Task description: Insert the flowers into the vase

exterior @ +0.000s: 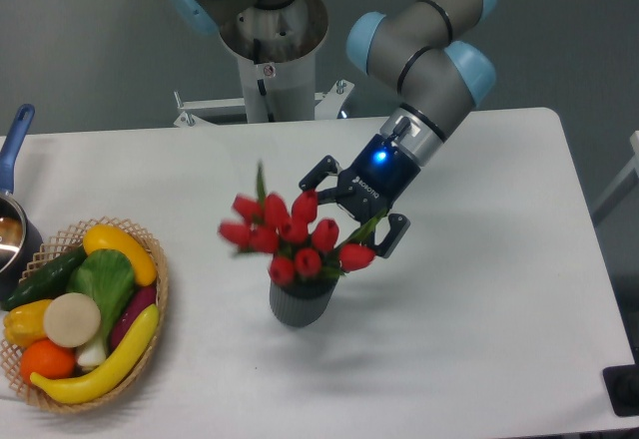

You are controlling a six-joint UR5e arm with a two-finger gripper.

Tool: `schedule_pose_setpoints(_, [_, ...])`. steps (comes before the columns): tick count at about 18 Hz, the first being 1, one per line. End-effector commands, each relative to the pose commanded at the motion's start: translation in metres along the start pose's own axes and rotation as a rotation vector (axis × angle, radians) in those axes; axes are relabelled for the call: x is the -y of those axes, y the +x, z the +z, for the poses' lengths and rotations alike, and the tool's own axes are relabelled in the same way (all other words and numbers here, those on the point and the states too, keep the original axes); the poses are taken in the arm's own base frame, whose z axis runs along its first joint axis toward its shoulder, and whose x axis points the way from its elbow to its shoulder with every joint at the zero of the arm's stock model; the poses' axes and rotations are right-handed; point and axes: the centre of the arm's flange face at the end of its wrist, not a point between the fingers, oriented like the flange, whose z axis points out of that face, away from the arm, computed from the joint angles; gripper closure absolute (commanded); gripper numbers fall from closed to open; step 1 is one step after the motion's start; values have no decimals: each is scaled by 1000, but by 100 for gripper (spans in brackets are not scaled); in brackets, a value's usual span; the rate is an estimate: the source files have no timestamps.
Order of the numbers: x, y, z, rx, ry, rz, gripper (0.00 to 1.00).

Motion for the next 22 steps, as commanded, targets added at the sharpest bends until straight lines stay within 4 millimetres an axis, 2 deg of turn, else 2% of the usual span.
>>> schedule_pose_setpoints(6, [1, 4, -1, 0, -3, 0, 0])
schedule_pose_setpoints(9, [-1, -1, -20, 45, -109, 23, 0])
schedule_pose_setpoints(12, [1, -5, -38, 81, -135, 24, 0])
schedule_pose_setpoints(16, [6, -23, -70, 145, -149, 46, 0])
schedule_pose_setpoints(18, [9, -45, -104, 218, -246, 78, 0])
schedule_pose_setpoints(20, [10, -60, -128, 267, -361, 106, 0])
schedule_pose_setpoints(22, [19, -76, -156, 322, -426, 122, 0])
